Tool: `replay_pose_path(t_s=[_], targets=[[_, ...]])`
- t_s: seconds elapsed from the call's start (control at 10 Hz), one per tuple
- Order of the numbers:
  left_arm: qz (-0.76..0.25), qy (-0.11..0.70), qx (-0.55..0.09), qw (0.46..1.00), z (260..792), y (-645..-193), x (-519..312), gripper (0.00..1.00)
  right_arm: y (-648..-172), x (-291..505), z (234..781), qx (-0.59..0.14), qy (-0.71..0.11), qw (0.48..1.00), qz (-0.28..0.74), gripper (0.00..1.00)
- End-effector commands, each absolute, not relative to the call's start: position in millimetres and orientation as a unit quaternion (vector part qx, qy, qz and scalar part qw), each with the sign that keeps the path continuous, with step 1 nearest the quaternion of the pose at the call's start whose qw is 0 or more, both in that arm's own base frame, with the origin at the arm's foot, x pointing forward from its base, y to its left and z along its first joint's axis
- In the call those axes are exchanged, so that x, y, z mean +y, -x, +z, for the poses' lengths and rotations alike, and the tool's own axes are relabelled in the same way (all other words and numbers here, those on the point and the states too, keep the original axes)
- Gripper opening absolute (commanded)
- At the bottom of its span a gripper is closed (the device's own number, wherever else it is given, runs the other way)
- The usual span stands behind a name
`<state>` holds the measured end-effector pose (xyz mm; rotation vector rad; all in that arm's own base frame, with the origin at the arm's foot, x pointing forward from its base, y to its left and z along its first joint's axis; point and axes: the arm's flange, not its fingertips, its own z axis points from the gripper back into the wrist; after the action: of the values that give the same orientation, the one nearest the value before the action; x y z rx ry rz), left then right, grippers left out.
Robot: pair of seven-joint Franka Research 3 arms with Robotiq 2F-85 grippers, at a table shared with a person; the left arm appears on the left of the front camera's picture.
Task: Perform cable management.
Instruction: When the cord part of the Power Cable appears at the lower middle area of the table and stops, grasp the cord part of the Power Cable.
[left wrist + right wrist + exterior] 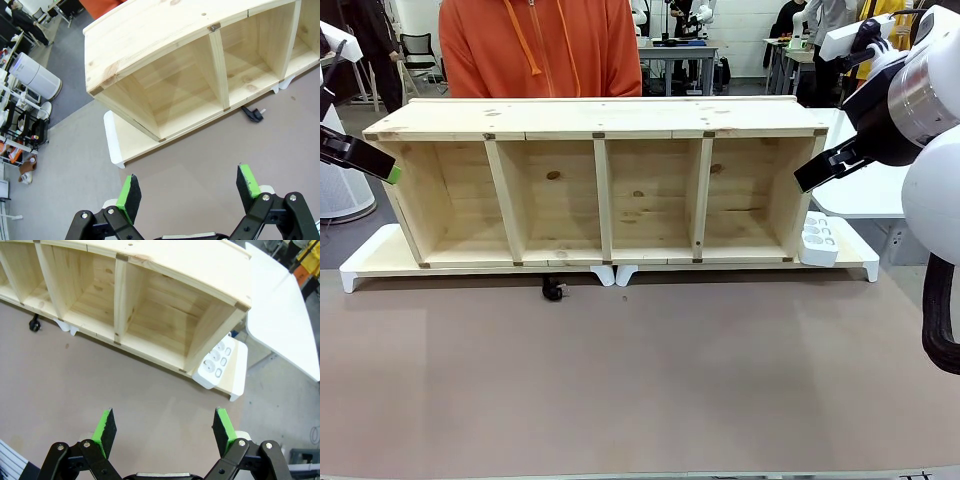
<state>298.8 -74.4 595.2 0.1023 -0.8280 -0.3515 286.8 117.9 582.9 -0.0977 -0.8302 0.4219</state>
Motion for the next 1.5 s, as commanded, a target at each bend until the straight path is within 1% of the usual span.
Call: replay_pose_path(t_s=[0.0, 1.4], targets=[[-0.175, -0.054, -0.405, 0.896, 596.2, -299.5, -74.1, 1.0, -287.8, 116.6, 584.0, -0.404, 0.046, 0.89, 0.208, 1.0], [-0.175, -0.054, -0.405, 0.896, 596.2, -299.5, -74.1, 1.0, -287.8, 116.6, 584.0, -0.404, 0.046, 0.89, 0.208, 1.0]])
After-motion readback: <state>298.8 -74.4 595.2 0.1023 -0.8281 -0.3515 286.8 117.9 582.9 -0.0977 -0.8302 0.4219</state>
